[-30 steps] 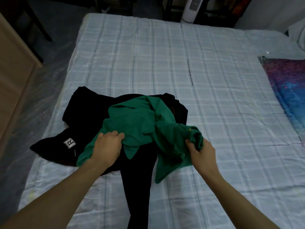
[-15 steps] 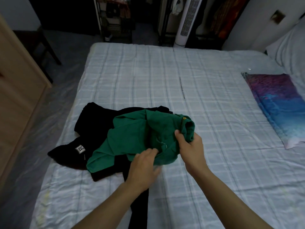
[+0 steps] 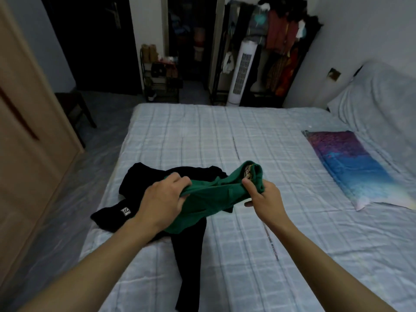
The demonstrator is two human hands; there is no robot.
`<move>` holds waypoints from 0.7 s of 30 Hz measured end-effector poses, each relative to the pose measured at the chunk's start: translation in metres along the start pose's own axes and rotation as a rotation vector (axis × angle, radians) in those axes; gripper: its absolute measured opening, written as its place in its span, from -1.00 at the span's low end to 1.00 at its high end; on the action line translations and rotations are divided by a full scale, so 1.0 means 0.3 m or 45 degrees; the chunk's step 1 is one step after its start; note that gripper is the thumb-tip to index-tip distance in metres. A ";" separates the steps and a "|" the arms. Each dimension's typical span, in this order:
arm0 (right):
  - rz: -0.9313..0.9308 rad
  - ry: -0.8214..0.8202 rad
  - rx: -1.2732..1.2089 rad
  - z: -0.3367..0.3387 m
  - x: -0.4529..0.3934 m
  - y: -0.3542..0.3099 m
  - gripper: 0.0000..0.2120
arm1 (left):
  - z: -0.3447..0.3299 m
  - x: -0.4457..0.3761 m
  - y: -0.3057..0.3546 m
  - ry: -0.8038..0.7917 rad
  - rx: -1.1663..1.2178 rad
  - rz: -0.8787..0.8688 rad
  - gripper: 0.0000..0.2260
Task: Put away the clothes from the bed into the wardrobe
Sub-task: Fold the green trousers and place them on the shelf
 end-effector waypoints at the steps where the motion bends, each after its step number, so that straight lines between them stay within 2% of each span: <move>1: 0.031 -0.065 0.072 0.003 0.021 -0.019 -0.71 | 0.057 0.011 0.021 0.018 -0.031 -0.012 -0.83; 3: 0.129 -0.213 0.220 0.004 0.072 -0.060 -0.52 | 0.163 0.039 0.061 0.066 -0.111 -0.014 -0.83; 5: 0.230 -0.331 0.317 0.015 0.131 -0.096 -0.47 | 0.256 0.080 0.102 0.109 -0.203 0.008 -0.85; 13: 0.535 -0.414 0.537 0.196 0.303 -0.148 -0.83 | 0.532 0.324 0.210 0.173 -0.488 0.193 -0.86; 18: 0.858 -0.313 0.496 0.240 0.434 -0.250 -0.85 | 0.613 0.478 0.327 0.161 -0.623 0.206 -0.87; 21: 0.930 -0.325 0.485 0.237 0.499 -0.298 -0.83 | 0.662 0.554 0.384 0.156 -0.672 0.227 -0.85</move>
Point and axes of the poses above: each hand's wrist, its own x-axis away from the middle knuckle, its own z-axis out of the back of the hand, y = z × x, the point moved 9 cm from there along -x, towards the middle knuckle, and after that the axes turned 2 degrees about -x, right-handed, at the moved point
